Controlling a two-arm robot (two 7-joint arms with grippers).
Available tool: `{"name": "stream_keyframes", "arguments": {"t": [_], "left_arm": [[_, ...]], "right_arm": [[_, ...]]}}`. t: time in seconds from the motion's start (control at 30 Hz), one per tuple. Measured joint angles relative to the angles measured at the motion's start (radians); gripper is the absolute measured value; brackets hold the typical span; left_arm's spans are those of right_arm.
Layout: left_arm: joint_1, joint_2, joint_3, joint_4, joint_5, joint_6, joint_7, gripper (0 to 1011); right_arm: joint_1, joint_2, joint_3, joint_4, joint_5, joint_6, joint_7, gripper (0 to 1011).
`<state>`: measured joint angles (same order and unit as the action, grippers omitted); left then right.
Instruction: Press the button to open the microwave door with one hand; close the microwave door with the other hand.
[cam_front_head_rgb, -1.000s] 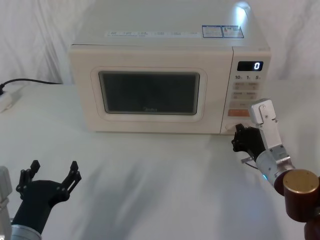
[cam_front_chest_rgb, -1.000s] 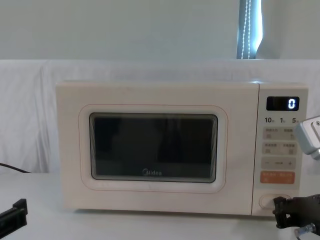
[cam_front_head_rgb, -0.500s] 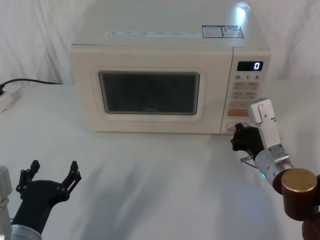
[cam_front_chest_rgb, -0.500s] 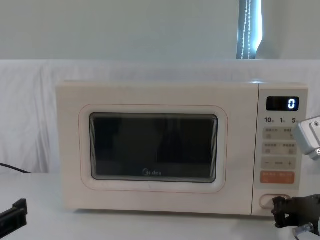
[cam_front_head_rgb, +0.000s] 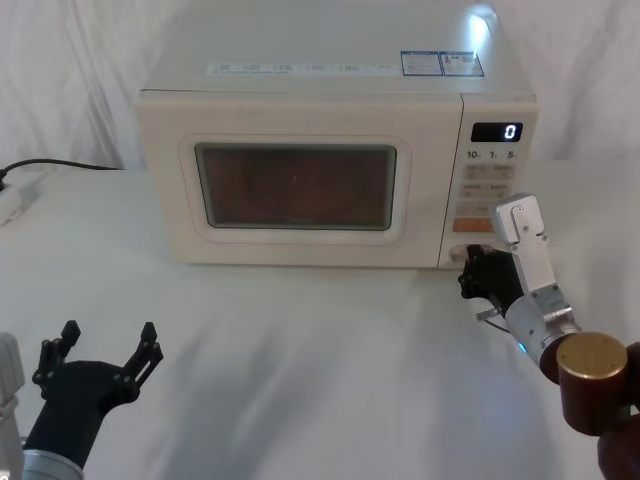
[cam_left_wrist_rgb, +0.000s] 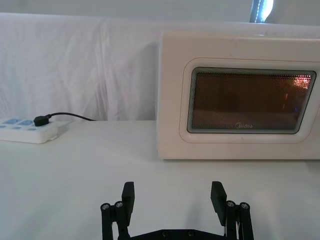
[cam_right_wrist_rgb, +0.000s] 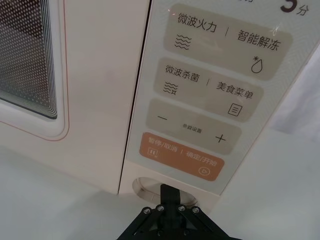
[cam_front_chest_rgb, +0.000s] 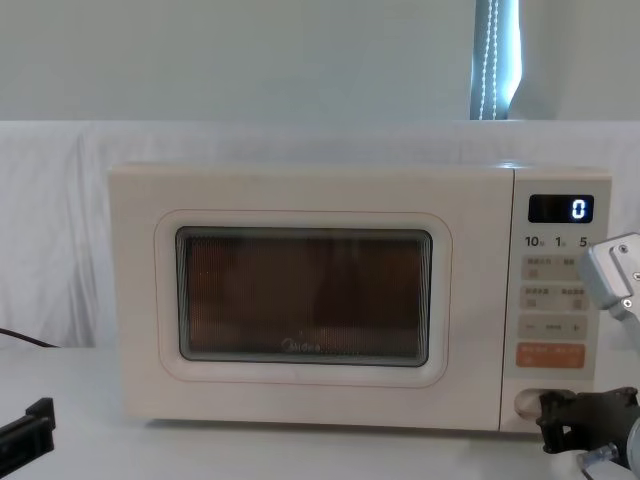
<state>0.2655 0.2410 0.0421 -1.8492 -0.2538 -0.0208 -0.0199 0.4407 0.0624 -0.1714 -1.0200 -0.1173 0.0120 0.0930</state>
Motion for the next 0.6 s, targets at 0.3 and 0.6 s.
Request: {"name": "stream_keyframes", "arguments": {"t": [0.3,0.6], "left_arm": [[0.000,0.000,0.000,0.000,0.000,0.000,0.000,1001],[0.000,0.000,0.000,0.000,0.000,0.000,0.000,1001]], "right_arm": [[0.015,-0.005,-0.002,0.024,-0.004,-0.007,-0.003,0],[0.025,-0.007,-0.004,0.040,-0.006,-0.010,-0.003,0]]}}
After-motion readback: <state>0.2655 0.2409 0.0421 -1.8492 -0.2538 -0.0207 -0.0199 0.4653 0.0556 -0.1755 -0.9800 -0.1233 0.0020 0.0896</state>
